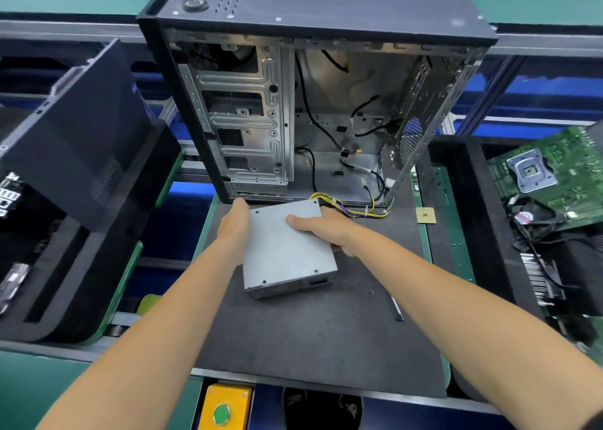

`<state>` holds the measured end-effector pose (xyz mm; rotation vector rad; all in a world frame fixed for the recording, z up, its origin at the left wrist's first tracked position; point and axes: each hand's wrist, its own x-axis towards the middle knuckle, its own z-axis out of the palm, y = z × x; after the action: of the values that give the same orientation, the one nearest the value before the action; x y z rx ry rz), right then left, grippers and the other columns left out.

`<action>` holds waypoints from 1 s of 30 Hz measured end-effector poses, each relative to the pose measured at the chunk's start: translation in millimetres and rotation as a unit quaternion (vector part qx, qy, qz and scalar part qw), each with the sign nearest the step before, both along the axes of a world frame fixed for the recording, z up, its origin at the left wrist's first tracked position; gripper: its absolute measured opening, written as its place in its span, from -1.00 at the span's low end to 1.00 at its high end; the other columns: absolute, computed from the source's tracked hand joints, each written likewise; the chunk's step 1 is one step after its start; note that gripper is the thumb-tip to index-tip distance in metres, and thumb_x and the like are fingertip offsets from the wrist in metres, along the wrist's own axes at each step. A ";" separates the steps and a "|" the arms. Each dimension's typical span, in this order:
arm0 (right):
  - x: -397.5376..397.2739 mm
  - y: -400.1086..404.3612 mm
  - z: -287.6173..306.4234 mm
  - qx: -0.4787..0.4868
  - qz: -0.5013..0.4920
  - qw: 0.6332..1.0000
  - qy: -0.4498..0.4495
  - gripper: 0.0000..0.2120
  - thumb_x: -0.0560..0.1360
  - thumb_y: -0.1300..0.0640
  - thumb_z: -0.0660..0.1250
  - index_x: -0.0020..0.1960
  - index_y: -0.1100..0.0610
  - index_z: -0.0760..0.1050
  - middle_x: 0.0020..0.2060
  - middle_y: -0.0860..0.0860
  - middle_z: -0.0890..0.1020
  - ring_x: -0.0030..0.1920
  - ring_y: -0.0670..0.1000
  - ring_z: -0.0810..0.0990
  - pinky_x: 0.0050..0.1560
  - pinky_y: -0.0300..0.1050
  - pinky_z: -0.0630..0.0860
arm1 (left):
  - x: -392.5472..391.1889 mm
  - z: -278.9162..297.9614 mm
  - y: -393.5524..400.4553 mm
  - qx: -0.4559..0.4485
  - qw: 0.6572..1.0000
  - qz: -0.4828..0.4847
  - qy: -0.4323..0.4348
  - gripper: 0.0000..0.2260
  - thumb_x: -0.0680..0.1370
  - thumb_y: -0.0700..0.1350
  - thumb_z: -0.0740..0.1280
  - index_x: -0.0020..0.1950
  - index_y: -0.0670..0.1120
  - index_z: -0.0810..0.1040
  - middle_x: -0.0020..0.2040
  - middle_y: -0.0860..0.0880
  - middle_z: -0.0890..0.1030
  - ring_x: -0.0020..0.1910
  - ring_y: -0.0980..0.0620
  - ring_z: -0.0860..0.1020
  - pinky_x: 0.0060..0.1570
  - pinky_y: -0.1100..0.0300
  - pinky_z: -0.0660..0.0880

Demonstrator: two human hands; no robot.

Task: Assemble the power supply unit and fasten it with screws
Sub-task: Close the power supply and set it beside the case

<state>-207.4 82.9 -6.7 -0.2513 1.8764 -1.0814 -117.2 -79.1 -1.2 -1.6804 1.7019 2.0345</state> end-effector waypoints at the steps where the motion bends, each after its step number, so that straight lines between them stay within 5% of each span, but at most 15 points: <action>1: -0.4 -0.1 0.1 0.004 0.003 1.000 -0.002 -0.47 0.34 -0.26 0.46 0.19 0.02 0.54 0.02 -0.08 0.68 0.00 -0.03 0.67 0.18 0.02 0.55 | -0.7 0.5 -1.0 0.003 1.000 0.003 0.005 -0.55 0.42 0.08 0.12 0.22 -0.08 0.49 0.16 -0.11 0.60 0.10 -0.17 0.60 0.18 -0.15 0.50; 6: -4.3 -3.1 0.4 0.035 0.001 0.999 -0.004 -0.29 0.24 -0.33 0.47 0.25 0.03 0.46 0.05 -0.05 0.67 -0.01 0.01 0.67 0.13 0.04 0.57 | 5.8 4.4 1.7 -0.014 0.999 0.021 0.021 -0.84 0.41 0.04 0.17 -0.13 0.04 0.49 -0.02 -0.05 0.62 -0.07 -0.09 0.63 0.09 -0.08 0.56; 12: -0.3 -1.4 1.1 0.024 0.004 1.000 0.006 -0.52 0.30 -0.29 0.47 0.08 -0.02 0.55 -0.09 -0.10 0.71 -0.11 -0.04 0.70 -0.05 -0.08 0.60 | 7.4 8.4 7.3 -0.022 1.000 -0.005 -0.021 -0.53 0.49 0.12 0.08 0.30 -0.06 0.47 0.16 -0.06 0.58 0.13 -0.13 0.57 0.21 -0.09 0.50; 15: 5.4 1.9 -1.3 0.001 0.002 1.000 0.028 -0.55 0.34 -0.29 0.44 0.10 -0.04 0.57 -0.04 -0.12 0.70 -0.04 -0.05 0.68 -0.02 -0.13 0.58 | 10.8 3.9 7.3 0.001 0.998 -0.052 -0.041 -0.46 0.50 0.18 0.03 0.33 -0.09 0.45 0.20 -0.10 0.57 0.14 -0.14 0.56 0.22 -0.09 0.49; 22: 11.5 3.7 -5.4 0.048 0.015 0.990 0.128 -0.28 0.29 -0.49 0.28 0.27 -0.05 0.49 0.19 -0.09 0.59 0.19 0.01 0.55 0.27 0.01 0.45 | 30.0 -6.0 -0.4 0.004 0.991 -0.130 0.005 -0.31 0.44 0.40 0.10 0.48 0.08 0.26 0.37 0.01 0.47 0.32 -0.10 0.46 0.34 -0.12 0.37; 30: 18.2 1.9 -7.4 0.068 0.001 0.982 0.178 -0.25 0.30 -0.53 0.19 0.25 -0.02 0.51 0.17 -0.07 0.59 0.18 0.03 0.54 0.22 0.00 0.45 | 35.5 -10.8 7.8 -0.083 0.988 -0.129 0.029 -0.52 0.47 0.40 0.18 0.22 0.12 0.27 0.04 0.16 0.48 0.04 0.10 0.50 0.09 0.04 0.48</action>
<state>-189.2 84.8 -14.2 -0.3873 2.2572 -0.9475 -81.7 -71.3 -12.0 -1.3597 2.0360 1.8899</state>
